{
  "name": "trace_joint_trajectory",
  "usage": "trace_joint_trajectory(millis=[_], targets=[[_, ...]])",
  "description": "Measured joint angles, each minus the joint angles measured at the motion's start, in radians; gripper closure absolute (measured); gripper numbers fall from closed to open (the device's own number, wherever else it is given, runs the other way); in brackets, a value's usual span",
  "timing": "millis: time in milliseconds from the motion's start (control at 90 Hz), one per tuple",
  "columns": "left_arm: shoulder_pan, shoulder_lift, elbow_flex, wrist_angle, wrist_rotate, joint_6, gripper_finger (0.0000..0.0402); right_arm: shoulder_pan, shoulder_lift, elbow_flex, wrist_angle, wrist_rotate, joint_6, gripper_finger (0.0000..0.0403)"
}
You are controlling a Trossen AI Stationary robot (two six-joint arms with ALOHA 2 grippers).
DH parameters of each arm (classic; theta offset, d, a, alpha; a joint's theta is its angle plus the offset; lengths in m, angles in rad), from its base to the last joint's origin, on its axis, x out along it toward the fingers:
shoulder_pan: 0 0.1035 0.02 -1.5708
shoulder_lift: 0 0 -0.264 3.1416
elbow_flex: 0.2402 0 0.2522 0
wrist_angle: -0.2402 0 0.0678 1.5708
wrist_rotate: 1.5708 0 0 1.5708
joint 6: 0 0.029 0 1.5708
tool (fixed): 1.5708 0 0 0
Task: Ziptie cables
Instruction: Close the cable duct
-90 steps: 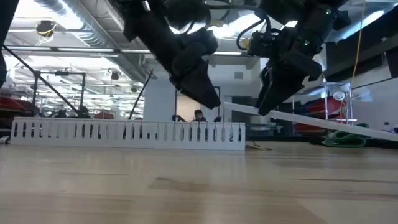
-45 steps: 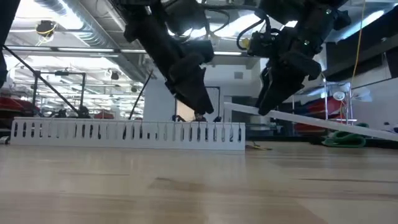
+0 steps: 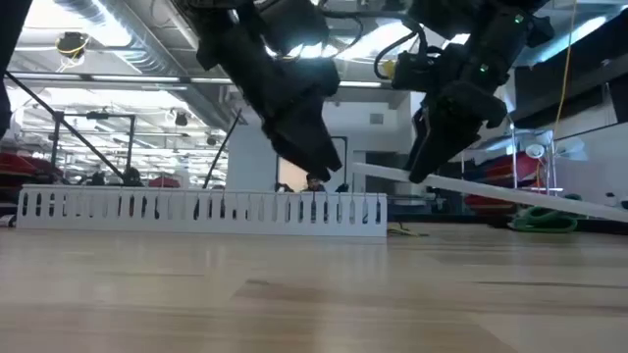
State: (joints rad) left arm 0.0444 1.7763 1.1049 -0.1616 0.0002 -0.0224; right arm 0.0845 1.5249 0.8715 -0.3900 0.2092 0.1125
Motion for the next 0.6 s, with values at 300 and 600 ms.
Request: trace_joint_trajectory(millis=[300, 600], targets=[[-0.001, 0.094, 0.000, 0.096, -0.004, 0.057, 0.0021, 0.000, 0.000, 0.002, -0.008, -0.018, -0.010, 0.0178], [-0.025, 0.153, 0.000, 0.225, -0.004, 0.044, 0.0050, 0.000, 0.000, 0.002, -0.010, -0.052, -0.049, 0.0177]])
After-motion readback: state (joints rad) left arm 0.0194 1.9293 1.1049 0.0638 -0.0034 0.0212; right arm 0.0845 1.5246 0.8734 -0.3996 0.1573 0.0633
